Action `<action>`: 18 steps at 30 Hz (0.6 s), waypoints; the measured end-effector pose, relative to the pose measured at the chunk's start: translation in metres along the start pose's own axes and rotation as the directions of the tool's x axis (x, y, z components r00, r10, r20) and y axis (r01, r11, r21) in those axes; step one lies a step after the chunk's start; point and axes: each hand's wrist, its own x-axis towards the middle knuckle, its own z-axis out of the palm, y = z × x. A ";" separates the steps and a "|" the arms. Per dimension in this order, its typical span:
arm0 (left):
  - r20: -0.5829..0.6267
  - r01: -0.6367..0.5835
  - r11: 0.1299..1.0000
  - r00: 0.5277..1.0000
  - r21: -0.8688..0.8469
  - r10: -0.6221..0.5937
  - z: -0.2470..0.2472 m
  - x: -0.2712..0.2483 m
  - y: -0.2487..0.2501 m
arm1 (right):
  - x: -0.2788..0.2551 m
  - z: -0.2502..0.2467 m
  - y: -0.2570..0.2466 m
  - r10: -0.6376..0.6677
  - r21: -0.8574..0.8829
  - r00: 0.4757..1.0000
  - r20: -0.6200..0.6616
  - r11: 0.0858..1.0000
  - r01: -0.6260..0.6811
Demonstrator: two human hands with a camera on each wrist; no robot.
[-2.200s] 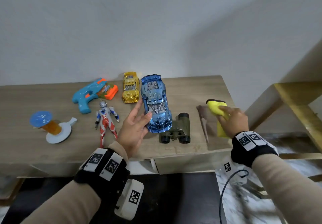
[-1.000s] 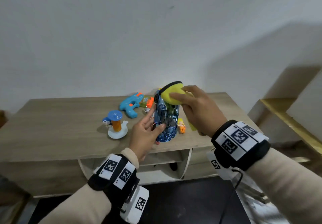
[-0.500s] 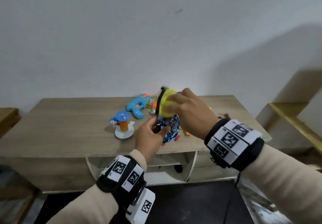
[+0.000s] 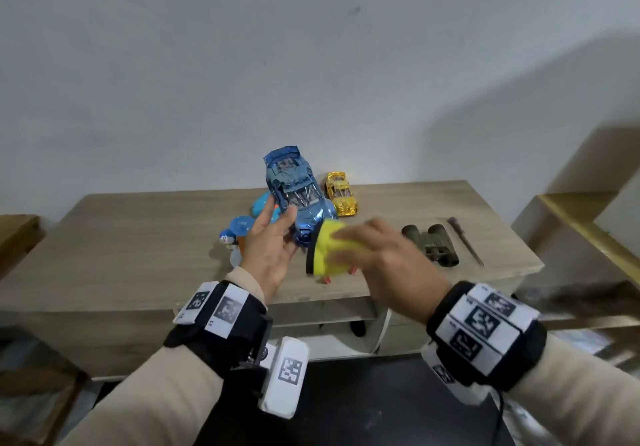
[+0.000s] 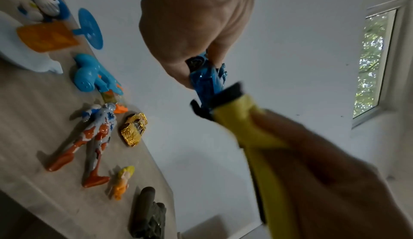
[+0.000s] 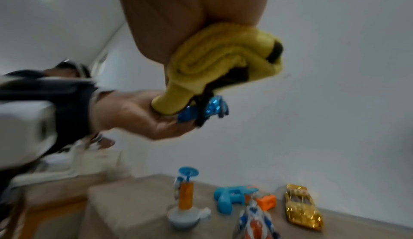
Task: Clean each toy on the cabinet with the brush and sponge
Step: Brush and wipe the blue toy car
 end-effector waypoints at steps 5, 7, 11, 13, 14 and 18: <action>0.044 0.073 0.997 0.996 0.005 -0.073 0.006 -0.001 -0.012 | 0.010 -0.003 0.016 0.027 -0.064 0.999 -0.046 0.998 -0.030; 0.043 0.086 0.996 0.995 -0.013 -0.086 0.001 0.000 -0.010 | -0.010 0.009 0.017 -0.061 -0.026 0.984 0.168 0.997 0.066; 0.126 0.116 0.993 0.985 0.009 -0.116 -0.012 0.000 -0.002 | -0.020 -0.013 0.026 0.063 0.106 0.991 0.114 0.992 -0.076; 0.203 0.133 0.989 0.969 0.063 -0.143 -0.010 -0.007 -0.007 | -0.006 -0.030 0.039 0.305 0.224 0.947 -0.096 0.934 -0.278; 0.237 0.132 0.987 0.960 0.096 -0.151 -0.008 -0.011 -0.010 | 0.002 -0.035 0.044 0.405 0.280 0.904 -0.140 0.892 -0.356; 0.339 0.089 0.974 0.927 0.210 -0.158 0.004 -0.020 -0.024 | 0.012 -0.030 0.048 0.538 0.289 0.843 0.027 0.803 -0.522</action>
